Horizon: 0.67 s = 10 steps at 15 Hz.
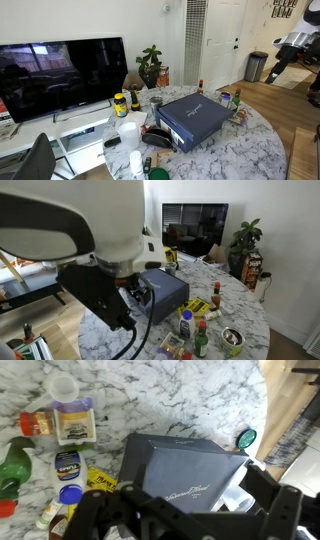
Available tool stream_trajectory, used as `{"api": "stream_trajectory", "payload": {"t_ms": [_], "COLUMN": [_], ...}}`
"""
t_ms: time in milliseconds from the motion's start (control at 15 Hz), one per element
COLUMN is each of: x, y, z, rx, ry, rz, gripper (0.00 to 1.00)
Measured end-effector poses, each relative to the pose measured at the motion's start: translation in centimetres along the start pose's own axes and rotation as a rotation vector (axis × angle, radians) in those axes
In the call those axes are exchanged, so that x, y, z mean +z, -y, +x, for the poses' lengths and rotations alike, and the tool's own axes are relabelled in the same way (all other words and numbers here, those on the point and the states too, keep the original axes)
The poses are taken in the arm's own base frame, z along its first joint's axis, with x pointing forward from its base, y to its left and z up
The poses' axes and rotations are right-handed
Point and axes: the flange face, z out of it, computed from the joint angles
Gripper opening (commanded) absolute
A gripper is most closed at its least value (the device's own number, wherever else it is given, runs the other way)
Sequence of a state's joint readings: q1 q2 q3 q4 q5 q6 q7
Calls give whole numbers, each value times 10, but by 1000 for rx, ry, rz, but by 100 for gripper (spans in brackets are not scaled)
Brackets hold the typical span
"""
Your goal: Pick up the blue box lid from the blue box and put it on the table, pick up the clear storage container from the blue box and put it on the blue box lid
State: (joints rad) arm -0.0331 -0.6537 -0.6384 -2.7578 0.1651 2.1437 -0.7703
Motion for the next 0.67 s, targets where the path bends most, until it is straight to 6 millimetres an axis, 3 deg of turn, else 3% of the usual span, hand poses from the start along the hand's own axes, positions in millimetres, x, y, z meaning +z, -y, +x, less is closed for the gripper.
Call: {"api": "stream_trajectory", "payload": {"t_ms": [400,667], "x": [88,124], "y": [-29,-32], "z": [-1,3], "rx": [136,190], "ry": [-51,-63], "rz": [315,534], "gripper": [100,100]}}
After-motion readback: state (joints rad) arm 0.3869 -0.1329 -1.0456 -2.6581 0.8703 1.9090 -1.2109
